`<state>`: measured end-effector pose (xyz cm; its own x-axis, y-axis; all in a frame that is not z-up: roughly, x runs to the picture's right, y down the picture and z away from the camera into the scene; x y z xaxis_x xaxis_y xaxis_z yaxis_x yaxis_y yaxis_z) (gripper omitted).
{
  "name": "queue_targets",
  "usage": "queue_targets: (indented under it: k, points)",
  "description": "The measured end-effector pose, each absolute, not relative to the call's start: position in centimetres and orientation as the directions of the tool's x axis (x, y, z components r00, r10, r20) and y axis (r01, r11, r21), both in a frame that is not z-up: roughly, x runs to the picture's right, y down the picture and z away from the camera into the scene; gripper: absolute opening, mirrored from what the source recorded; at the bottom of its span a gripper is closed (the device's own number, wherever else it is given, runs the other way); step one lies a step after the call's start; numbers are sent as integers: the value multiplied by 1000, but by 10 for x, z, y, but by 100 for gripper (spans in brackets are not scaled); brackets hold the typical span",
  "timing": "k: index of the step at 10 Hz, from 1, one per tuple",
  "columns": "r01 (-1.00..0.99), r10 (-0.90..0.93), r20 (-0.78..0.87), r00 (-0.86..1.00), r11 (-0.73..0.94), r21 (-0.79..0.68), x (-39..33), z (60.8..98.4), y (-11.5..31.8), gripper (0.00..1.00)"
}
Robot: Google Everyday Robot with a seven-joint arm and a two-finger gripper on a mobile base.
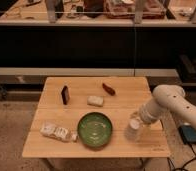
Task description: Place the ceramic cup over the eraser
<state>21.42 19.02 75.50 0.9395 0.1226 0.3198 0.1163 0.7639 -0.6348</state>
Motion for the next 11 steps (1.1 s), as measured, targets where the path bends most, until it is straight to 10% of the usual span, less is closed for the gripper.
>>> queue_targets:
  k: [4, 11]
  points:
    - [119, 99, 295, 950, 762, -637, 211, 765, 198, 58]
    - [118, 113, 312, 943, 764, -634, 201, 759, 189, 0]
